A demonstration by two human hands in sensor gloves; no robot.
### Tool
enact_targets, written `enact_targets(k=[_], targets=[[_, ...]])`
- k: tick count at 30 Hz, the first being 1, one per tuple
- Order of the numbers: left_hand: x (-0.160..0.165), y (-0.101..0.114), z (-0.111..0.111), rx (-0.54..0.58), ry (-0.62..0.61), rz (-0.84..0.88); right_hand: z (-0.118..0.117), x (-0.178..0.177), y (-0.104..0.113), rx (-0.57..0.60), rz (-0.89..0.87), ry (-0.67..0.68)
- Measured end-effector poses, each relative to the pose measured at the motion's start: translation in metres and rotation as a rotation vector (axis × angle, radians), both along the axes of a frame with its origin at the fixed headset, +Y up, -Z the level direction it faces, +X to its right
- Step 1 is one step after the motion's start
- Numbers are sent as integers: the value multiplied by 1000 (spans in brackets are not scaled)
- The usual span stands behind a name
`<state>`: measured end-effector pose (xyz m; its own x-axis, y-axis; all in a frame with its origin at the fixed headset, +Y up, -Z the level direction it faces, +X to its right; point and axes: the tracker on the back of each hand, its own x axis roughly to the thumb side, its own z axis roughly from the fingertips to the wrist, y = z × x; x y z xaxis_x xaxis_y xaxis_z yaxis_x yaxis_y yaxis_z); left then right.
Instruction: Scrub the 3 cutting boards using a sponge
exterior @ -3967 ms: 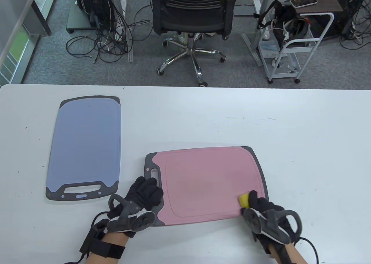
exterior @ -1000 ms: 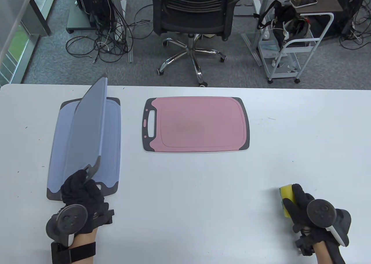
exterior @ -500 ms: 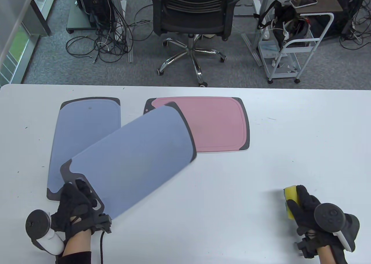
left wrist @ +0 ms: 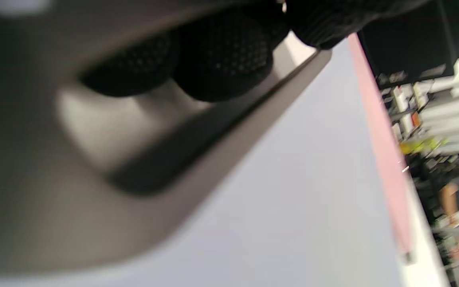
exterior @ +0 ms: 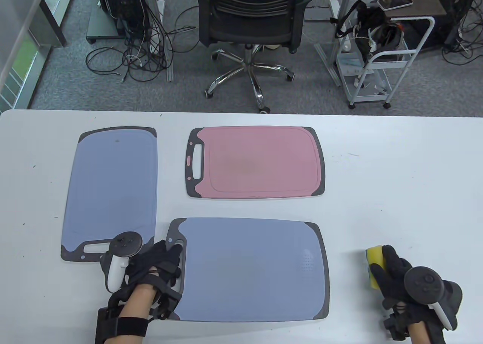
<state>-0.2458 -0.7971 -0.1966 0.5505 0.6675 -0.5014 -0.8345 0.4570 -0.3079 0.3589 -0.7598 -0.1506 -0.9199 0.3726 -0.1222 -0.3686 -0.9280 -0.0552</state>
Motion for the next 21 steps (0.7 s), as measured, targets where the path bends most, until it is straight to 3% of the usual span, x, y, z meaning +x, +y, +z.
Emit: enact_targets(k=[1, 5, 8, 14, 17, 20, 21], targets=[[2, -1, -5, 35, -31, -65, -1, 0, -2, -9, 2, -7], [13, -16, -17, -24, -21, 52, -5, 0, -8, -35, 28, -14], [20, -19, -15, -11, -15, 124, -9, 2, -12, -53, 29, -25], [24, -19, -12, -7, -3, 98, -25, -2, -21, -93, 46, -61], [25, -20, -11, -8, 31, 130, -41, -36, -10, -81, 118, -6], [25, -21, -12, -1, 45, 135, -66, -96, 2, -73, 200, 104], [24, -21, -12, -1, 44, 147, -77, -130, 7, -60, 213, 164]])
